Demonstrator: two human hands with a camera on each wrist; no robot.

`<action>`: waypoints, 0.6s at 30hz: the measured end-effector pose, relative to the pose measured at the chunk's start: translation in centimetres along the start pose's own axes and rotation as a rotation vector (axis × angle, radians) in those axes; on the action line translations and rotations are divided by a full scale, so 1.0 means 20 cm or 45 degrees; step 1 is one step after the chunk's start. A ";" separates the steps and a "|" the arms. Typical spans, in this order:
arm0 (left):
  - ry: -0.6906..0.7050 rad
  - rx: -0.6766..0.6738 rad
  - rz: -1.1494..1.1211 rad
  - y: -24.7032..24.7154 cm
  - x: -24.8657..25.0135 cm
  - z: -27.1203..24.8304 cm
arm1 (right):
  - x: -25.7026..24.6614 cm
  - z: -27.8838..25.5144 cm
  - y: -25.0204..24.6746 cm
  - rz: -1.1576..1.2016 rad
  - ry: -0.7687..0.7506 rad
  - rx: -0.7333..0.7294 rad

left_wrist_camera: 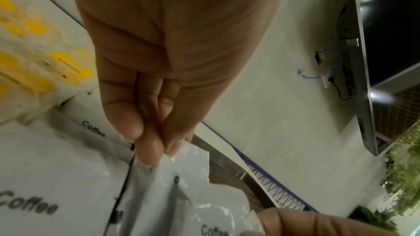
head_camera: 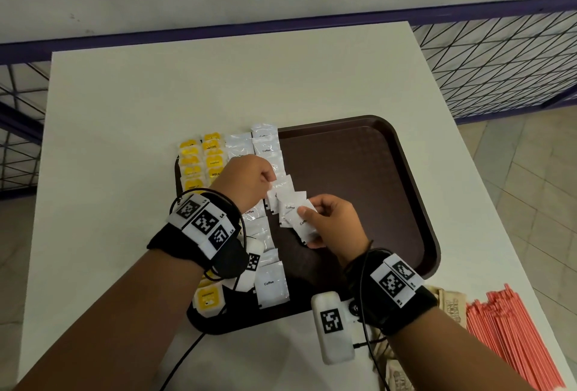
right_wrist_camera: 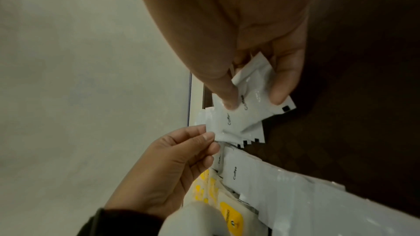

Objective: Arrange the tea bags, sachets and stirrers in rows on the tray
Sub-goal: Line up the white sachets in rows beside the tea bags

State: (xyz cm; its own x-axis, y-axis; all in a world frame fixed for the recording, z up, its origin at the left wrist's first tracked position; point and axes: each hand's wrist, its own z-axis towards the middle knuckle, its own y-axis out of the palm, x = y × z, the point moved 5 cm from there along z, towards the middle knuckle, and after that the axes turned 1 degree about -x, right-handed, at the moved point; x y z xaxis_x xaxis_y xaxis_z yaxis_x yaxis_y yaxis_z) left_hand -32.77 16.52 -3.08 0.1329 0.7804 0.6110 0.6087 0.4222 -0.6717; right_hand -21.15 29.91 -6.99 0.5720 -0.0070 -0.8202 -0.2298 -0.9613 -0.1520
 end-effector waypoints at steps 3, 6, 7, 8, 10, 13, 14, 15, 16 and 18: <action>0.005 -0.002 0.073 0.02 0.01 0.01 | 0.01 0.01 0.02 -0.178 -0.007 -0.020; 0.011 -0.003 0.138 0.03 0.02 0.02 | 0.00 0.02 0.03 -0.342 -0.048 0.008; 0.014 0.004 0.158 0.03 0.02 0.02 | 0.00 0.03 0.03 -0.413 -0.080 0.020; 0.019 0.010 0.177 0.04 0.02 0.03 | -0.01 0.03 0.03 -0.486 -0.117 0.030; 0.028 0.017 0.204 0.04 0.03 0.03 | -0.02 0.04 0.03 -0.586 -0.169 0.039; 0.011 0.044 0.214 0.02 0.02 0.04 | -0.03 0.04 0.03 -0.605 -0.191 0.025; 0.002 0.062 0.219 0.02 0.01 0.04 | -0.03 0.04 0.03 -0.607 -0.193 0.022; -0.001 0.077 0.227 0.01 0.00 0.03 | -0.03 0.04 0.03 -0.615 -0.193 0.018; 0.003 0.081 0.237 0.01 0.00 0.03 | -0.03 0.04 0.03 -0.626 -0.190 0.015; 0.027 0.041 0.254 0.01 0.00 0.02 | -0.02 0.03 0.03 -0.645 -0.186 0.008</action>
State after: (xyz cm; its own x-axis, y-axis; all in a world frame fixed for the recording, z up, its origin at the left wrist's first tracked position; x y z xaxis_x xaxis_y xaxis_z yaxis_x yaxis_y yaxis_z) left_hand -32.88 16.78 -3.39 0.2652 0.8403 0.4728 0.5434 0.2748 -0.7932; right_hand -22.01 29.61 -7.09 0.4972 0.4970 -0.7112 0.0421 -0.8325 -0.5524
